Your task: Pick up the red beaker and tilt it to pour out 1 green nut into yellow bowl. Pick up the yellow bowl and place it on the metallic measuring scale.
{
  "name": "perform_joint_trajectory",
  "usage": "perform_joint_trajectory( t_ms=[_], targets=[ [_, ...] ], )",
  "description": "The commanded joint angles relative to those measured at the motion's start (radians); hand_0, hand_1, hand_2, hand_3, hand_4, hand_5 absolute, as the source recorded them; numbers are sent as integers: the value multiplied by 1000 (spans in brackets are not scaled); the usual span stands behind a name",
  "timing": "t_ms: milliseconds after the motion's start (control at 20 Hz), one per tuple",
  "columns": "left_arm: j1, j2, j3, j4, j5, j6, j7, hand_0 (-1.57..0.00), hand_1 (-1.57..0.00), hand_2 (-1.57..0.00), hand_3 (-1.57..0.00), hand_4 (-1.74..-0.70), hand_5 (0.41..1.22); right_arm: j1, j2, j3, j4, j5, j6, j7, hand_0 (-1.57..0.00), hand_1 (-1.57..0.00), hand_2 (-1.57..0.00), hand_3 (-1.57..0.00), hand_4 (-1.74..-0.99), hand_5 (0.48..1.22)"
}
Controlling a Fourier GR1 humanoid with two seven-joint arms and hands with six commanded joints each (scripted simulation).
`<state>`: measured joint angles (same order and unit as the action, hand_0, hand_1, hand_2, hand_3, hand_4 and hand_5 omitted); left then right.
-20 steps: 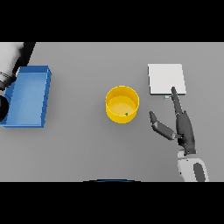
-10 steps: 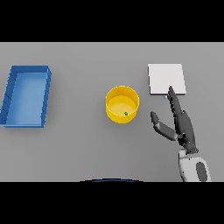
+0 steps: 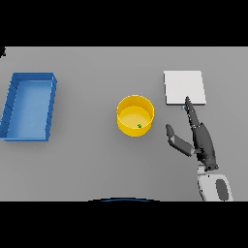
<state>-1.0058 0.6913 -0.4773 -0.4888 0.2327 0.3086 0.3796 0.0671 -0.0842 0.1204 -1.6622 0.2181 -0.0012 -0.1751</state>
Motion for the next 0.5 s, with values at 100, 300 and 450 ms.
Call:
perform_joint_trajectory(
  t_ms=[100,300,450],
  targets=[
    [157,42,-25,-251,59,109,98,-1571,-1571,-1571,-1389,-1741,1221,-9,-8,-10,0,-3,-4,2,1,1,1,1,-1202,699],
    [295,77,-76,-444,101,206,190,-1571,-1571,-1571,-1383,-1741,1221,-9,-1,-10,8,-3,-9,-5,1,1,1,1,-1186,687],
    [351,102,-98,-533,154,221,228,-1571,-1571,-1571,-1374,-1740,1008,-11,5,-10,1,-9,-9,10,1,1,1,1,-1169,680]
  ],
)
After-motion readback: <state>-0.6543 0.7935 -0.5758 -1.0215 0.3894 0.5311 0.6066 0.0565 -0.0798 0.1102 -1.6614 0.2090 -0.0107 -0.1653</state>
